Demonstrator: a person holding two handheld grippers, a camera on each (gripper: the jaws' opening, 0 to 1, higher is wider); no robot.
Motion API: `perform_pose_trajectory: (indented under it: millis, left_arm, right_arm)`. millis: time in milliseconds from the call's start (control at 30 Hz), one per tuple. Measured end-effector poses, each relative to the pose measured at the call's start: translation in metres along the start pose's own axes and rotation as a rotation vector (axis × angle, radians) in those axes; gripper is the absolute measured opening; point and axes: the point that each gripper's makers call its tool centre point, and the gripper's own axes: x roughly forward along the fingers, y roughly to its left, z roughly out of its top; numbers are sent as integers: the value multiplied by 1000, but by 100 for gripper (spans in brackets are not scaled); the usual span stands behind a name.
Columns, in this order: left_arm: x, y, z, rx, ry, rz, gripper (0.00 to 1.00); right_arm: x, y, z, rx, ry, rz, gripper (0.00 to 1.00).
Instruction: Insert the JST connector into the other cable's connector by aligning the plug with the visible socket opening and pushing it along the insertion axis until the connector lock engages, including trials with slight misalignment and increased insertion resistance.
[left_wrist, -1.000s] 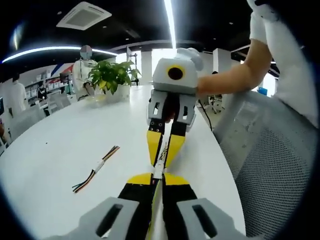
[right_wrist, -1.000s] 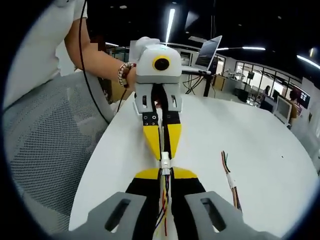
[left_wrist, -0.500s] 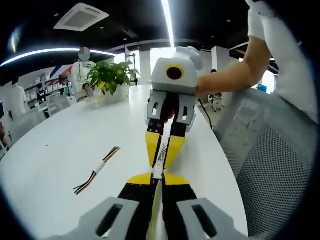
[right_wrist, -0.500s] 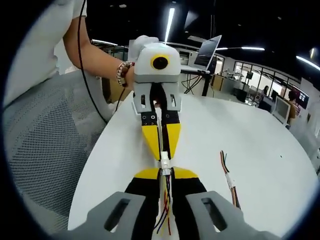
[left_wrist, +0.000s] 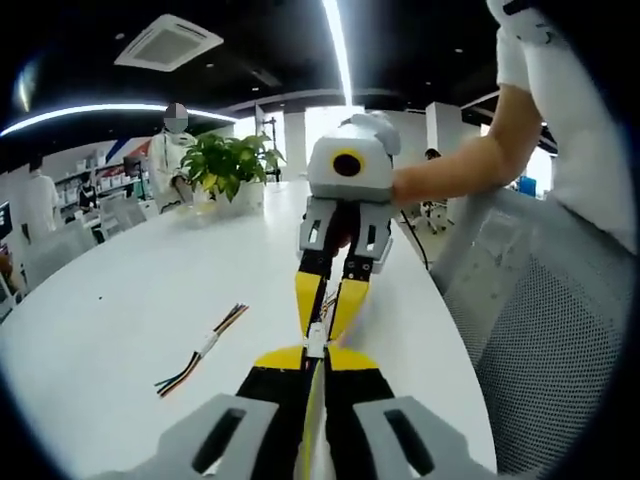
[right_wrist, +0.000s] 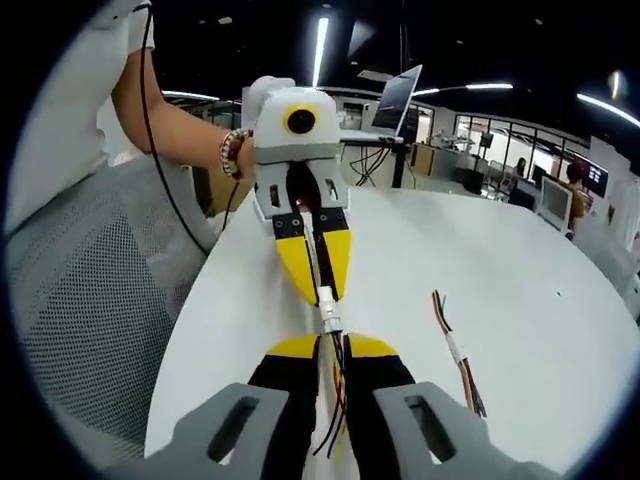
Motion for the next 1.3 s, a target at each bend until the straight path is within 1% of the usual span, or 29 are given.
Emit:
perform_pose_trajectory:
  millis: [100, 267, 367, 500, 600, 700, 767, 967, 1133, 1300]
  left_arm:
    - [-2, 3, -1, -3, 1, 10, 0]
    - [-1, 1, -2, 6, 9, 7, 0]
    - [-1, 1, -3, 5, 16, 5, 0]
    - [-1, 4, -2, 2, 14, 16, 0]
    - [0, 3, -6, -14, 21, 11, 0]
    - [0, 5, -9, -40, 22, 23, 0]
    - [0, 8, -9, -79, 16, 33, 0]
    - [0, 9, -5, -59, 7, 38, 0]
    - [2, 8, -7, -59, 22, 30, 0]
    - [2, 9, -6, -58, 20, 36, 0]
  right_arm:
    - [-2, -1, 6, 13, -31, -2, 4]
    - [0, 0, 5, 8, -24, 1, 4]
    - [1, 1, 4, -30, -16, 6, 2]
    - [1, -2, 6, -24, -23, -4, 2]
    - [3, -1, 3, -1, -19, 1, 2]
    - [5, -2, 2, 2, -15, -7, 2]
    - [4, -3, 3, 1, -19, -14, 2]
    - [2, -7, 5, 12, -38, -23, 2]
    - [5, -5, 4, 0, -21, -20, 2]
    - [3, -7, 5, 8, -30, -24, 2]
